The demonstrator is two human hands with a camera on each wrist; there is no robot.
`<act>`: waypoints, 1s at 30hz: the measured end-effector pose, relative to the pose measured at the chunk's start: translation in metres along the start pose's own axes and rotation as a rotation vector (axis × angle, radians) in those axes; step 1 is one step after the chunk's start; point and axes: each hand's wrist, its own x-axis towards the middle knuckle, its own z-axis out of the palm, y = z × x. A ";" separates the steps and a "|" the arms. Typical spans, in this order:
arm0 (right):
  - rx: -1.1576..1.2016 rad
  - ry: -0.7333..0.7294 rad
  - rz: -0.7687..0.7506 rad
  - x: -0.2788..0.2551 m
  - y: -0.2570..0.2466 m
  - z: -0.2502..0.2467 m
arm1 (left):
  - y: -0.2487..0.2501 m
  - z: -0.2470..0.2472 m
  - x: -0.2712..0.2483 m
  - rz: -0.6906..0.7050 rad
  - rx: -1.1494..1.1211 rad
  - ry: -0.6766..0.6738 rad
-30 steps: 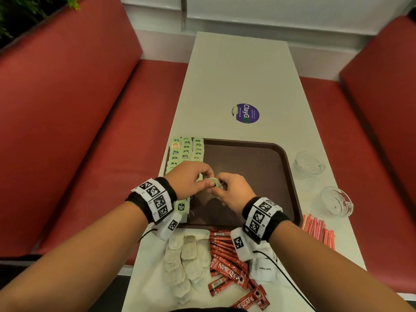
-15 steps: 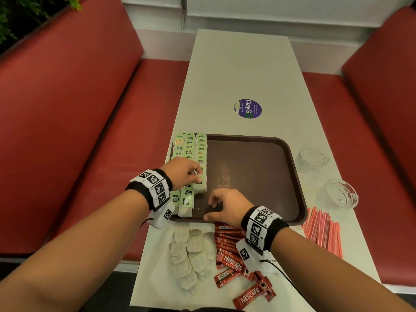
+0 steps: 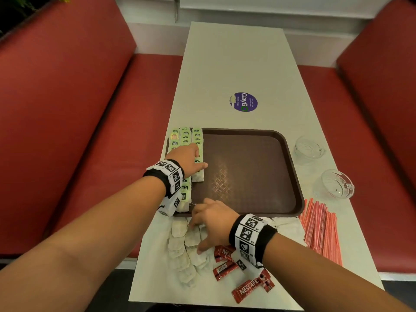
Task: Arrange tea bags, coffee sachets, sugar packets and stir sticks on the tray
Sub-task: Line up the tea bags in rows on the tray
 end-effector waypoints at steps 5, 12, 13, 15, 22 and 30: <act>-0.055 -0.001 -0.014 0.001 -0.005 0.006 | 0.013 0.009 -0.003 -0.023 0.165 -0.117; -0.055 0.029 0.043 0.001 -0.006 0.004 | 0.014 -0.006 -0.032 0.028 0.033 -0.041; -0.045 0.050 0.055 0.001 -0.007 0.004 | 0.012 -0.010 -0.041 0.056 -0.013 -0.030; 0.020 0.096 0.092 -0.002 -0.007 0.006 | 0.005 -0.016 -0.064 0.108 -0.093 -0.042; 0.317 0.282 0.211 -0.023 -0.007 0.002 | -0.026 0.001 -0.142 0.176 -0.031 -0.183; 0.589 0.480 0.329 -0.035 -0.003 0.000 | -0.031 0.041 -0.170 0.170 0.035 -0.226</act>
